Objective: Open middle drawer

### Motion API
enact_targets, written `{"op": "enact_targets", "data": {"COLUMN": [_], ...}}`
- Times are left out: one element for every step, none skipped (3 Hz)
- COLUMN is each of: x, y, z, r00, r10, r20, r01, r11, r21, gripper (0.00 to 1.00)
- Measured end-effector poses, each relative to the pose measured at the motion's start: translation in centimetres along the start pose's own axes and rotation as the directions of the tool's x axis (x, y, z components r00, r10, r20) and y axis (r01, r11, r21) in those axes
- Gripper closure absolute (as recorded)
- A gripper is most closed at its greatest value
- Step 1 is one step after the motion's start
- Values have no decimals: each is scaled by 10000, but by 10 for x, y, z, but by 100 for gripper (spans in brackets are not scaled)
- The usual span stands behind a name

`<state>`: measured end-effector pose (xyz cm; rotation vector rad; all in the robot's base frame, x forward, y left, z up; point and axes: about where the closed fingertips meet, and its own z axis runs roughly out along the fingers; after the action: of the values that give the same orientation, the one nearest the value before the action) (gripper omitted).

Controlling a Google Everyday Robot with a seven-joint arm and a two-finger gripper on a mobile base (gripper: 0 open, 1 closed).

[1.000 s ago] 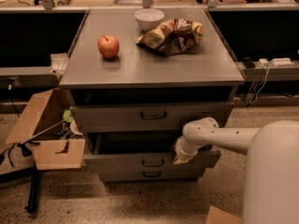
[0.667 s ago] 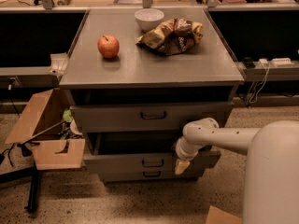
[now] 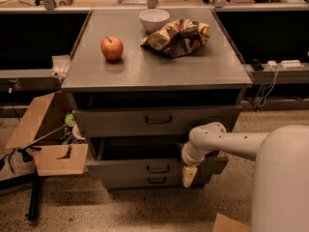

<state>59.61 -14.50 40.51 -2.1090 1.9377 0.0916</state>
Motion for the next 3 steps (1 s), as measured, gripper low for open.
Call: {"op": "enact_targets", "data": {"x": [3,17,21], "y": [12,37,45], "z": [6,8,3], "r00": [9999,9984,9977], "r10": [106,551,667], "r20": [51,116,94], "r01": [-103,-527,-644], "r11": [9983,9876,9854], "r21": [-565,-1476,-1576], "gripper": [0,3,25]}}
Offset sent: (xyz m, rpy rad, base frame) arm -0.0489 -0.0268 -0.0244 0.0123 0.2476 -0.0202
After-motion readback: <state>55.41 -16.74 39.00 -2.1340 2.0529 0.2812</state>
